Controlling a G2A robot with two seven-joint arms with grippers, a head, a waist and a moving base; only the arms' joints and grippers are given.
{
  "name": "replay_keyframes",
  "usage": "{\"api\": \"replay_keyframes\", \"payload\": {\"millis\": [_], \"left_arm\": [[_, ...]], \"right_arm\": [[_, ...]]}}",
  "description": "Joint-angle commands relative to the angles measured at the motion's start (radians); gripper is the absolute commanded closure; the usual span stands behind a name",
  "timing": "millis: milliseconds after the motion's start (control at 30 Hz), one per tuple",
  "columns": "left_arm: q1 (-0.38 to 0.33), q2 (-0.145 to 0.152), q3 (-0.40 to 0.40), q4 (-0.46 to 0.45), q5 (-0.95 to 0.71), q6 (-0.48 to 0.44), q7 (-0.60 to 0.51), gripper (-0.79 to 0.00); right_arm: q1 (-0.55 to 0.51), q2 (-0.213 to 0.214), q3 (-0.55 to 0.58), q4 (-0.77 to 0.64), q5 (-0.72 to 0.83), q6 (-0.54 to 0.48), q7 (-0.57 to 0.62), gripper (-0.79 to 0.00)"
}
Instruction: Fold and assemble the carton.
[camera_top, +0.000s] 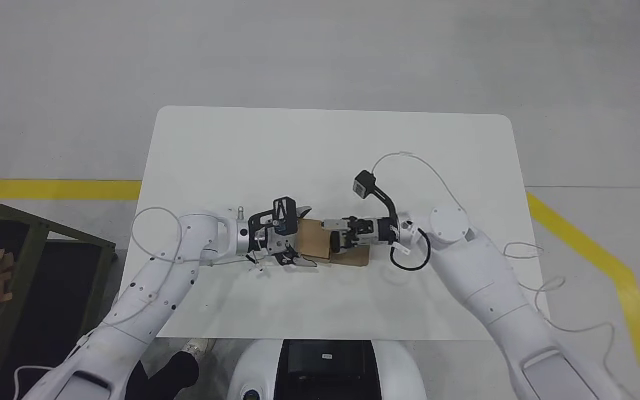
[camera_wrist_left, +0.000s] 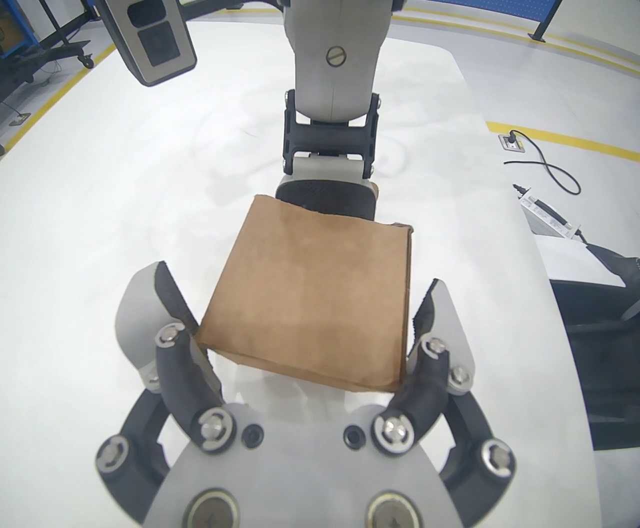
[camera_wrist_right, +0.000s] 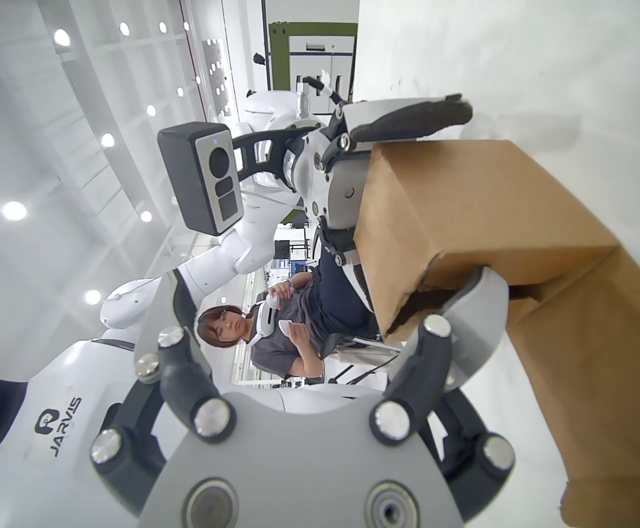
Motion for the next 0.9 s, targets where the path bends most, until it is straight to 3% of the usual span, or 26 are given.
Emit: {"api": "replay_keyframes", "payload": {"millis": [0, 867], "left_arm": [[0.000, 0.000, 0.000, -0.001, 0.001, -0.001, 0.000, -0.785], [0.006, 0.005, -0.011, -0.004, 0.003, -0.008, -0.007, -0.785]], "right_arm": [[0.000, -0.003, -0.003, 0.002, 0.004, -0.002, -0.004, -0.785], [0.004, -0.024, -0.014, 0.027, 0.009, -0.005, -0.018, -0.785]]}}
